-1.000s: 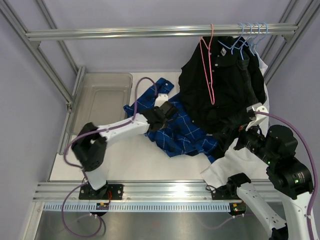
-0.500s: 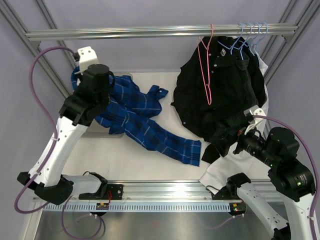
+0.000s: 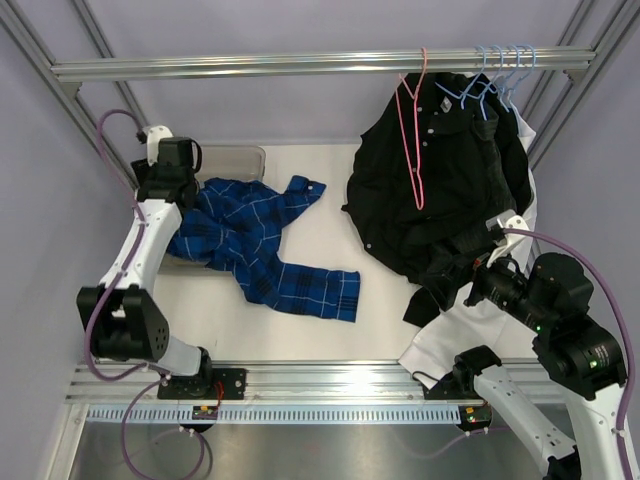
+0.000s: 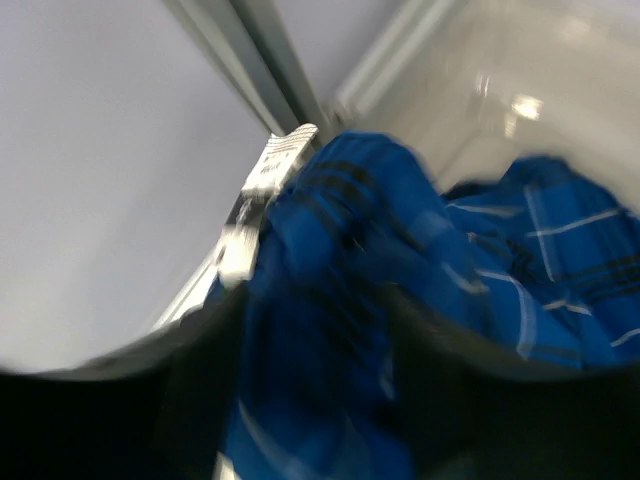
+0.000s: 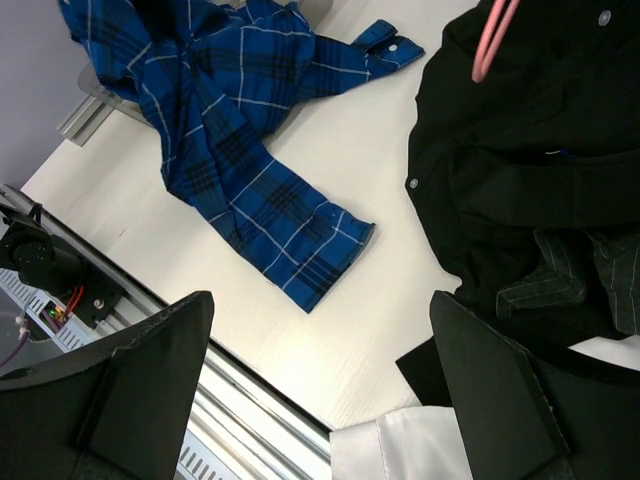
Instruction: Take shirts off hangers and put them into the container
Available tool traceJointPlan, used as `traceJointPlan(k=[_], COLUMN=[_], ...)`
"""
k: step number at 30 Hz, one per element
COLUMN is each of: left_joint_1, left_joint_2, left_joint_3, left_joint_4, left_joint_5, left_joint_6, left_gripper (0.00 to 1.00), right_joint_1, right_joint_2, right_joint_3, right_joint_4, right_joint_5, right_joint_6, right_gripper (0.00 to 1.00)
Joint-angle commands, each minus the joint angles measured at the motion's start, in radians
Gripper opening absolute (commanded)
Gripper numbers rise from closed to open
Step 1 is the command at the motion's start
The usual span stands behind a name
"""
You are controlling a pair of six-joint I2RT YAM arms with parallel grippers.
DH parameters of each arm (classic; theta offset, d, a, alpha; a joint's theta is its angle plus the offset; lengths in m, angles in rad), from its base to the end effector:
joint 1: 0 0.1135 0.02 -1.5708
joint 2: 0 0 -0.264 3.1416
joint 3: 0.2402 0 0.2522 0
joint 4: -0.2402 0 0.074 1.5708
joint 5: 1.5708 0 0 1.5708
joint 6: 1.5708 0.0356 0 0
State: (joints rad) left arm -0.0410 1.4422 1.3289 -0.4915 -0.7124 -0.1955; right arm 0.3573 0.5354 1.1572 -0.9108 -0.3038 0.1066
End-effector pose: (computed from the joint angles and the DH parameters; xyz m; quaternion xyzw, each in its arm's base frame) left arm 0.3200 0.0102 0.3498 -0.2255 0.8150 0.2553 0.4687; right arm 0.0530 0.0312 0.4089 -0.1888 0.7748 0.2539 0.5473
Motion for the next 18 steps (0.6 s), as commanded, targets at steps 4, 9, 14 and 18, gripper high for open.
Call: traceJointPlan(k=[4, 9, 14, 18], left_joint_1=[-0.029, -0.287, -0.566, -0.793], left_joint_2=[-0.058, -0.143, -0.158, -0.060], left_joint_3=[0.023, 0.076, -0.032, -0.190], left_joint_4=[0.031, -0.125, -0.165, -0.040], left_joint_5=[0.227, 0.303, 0.481, 0.507], left_joint_6=[-0.052, 0.038, -0.111, -0.260], left_gripper=[0.99, 0.99, 0.99, 0.99], right_joint_1=[0.009, 0.009, 0.009, 0.009], right_joint_2=[0.017, 0.049, 0.086, 0.110], right_joint_3=[-0.007, -0.002, -0.004, -0.014], right_joint_4=[0.018, 0.033, 0.072, 0.093], right_joint_5=[0.043, 0.034, 0.019, -0.006], right_joint_6=[0.015, 0.015, 0.021, 0.024], right_gripper=[0.99, 0.99, 0.99, 0.99])
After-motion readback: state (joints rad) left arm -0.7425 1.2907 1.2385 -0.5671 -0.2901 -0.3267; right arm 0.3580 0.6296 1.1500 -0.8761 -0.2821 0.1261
